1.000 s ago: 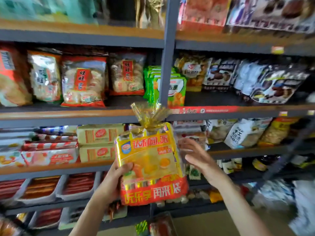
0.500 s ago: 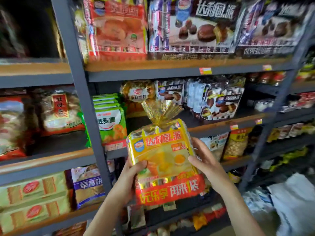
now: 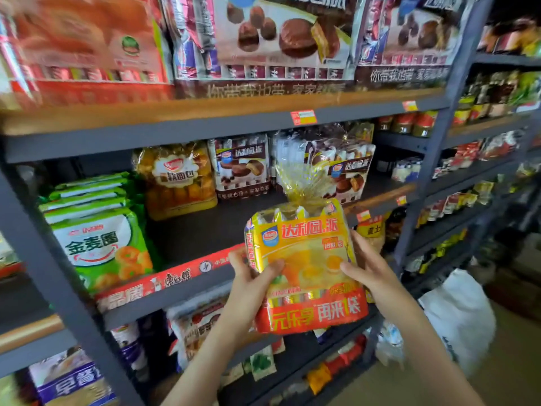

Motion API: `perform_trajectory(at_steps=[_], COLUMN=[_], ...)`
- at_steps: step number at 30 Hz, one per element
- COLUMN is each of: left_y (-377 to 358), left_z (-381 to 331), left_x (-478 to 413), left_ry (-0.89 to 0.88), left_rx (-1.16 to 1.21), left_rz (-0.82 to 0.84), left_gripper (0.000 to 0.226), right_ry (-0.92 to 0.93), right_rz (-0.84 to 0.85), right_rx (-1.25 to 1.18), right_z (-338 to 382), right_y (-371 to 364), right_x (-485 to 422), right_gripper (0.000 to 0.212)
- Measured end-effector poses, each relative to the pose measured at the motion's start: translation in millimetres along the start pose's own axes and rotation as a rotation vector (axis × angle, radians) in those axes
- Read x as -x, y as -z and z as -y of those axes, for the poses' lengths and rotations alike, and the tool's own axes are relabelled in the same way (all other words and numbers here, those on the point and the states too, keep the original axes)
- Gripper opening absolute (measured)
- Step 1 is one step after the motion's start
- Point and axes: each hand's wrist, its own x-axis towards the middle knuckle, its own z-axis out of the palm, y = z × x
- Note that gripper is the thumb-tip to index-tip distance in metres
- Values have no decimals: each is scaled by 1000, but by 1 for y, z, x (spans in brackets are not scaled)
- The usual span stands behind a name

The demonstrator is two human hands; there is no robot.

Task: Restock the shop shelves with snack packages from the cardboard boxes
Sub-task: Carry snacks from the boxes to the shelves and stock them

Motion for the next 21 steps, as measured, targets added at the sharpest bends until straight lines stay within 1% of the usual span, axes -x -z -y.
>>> perform_trajectory(at_steps=[1,3,4,7,10,11,13,14,15,17,21], left_y=[-10,-31,-44,-93,-152,-173,-213,-231,-247,-274,-307], left_z=[4,12,17,29,48,54,60,61,59,58,53], left_x=[-5,-15,-21,-44,-79,-92,-118,-133,-147,-178,-222], left_ry=[-1,-17,-39,-132,-243,-301,-400,-414,-413,-436,-568], left_rx=[-6,-37,-67,-163,-219,-277,-474,-546,-562,-494,-397], left_rz=[15,64,101,196,214,175,60,-1,-26,-41,-179], left_gripper=[41,45,48,48,48,53,73,80,83,84,77], right_ry=[9,51,80,166,226,253,297,314,333,363,410], right_rz=[-11,-42,-59,-91,-140,-149,-169,-186,-197,-206,-206], right_rx=[4,3,-5,6,47,60,81,98,125,193,254], right_z=[-3,-9,-10,-9,1,5,15,20,24,34,48], right_y=[12,39,55,111,170,190,227,245,262,290,319], right_x=[-1,-3,-4,-8,-15,-19,-30,-38,-48,-73,-133], right_gripper=[85,73,70,66,66,68,75,80,83,86,87])
